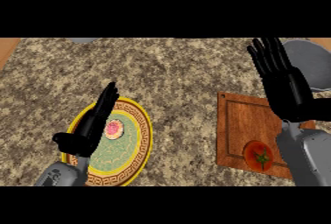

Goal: Pick the tomato from the cutting board and place it in the pan

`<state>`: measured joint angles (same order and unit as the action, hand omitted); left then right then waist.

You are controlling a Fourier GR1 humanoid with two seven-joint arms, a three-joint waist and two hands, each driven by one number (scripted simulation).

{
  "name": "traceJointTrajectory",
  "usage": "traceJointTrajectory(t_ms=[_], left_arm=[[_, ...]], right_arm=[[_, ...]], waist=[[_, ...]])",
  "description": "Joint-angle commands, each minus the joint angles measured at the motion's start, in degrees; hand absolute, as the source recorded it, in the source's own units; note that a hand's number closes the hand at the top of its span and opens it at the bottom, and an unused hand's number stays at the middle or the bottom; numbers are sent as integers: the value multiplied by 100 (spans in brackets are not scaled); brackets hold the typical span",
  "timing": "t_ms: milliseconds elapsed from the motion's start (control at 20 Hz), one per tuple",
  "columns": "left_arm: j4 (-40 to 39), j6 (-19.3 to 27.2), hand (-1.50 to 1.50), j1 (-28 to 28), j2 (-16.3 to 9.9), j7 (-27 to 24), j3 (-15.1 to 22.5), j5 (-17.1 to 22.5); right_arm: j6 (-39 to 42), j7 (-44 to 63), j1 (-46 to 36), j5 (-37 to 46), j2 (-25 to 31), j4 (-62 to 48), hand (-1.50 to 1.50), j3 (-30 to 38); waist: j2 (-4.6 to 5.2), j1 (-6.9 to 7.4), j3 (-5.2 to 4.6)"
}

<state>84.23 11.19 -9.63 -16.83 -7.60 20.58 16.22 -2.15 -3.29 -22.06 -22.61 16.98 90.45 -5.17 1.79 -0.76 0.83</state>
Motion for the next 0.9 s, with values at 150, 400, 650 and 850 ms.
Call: traceJointTrajectory(t_ms=[150, 400, 650, 850], left_arm=[[-160, 308, 0, -303, -430, 269, -635, -82], [-255, 484, 0, -196, -651, 454, -1092, 86], [-230, 517, 0, -70, -698, 562, -1138, 85], [-170, 421, 0, -232, -816, 690, -1196, 71]], right_arm=[[2623, -418, 150, 63, 893, 17, 150, -1161], [3326, -2577, 567, 1246, 1914, 234, -150, -772], [3091, -4645, 1086, 1843, 2653, -115, -150, 433], [3340, -5709, 1179, 2219, 3565, -564, -150, 829]], waist=[[-114, 280, -58], [-169, -7, -26], [-183, -121, -35], [-169, 7, -59]])
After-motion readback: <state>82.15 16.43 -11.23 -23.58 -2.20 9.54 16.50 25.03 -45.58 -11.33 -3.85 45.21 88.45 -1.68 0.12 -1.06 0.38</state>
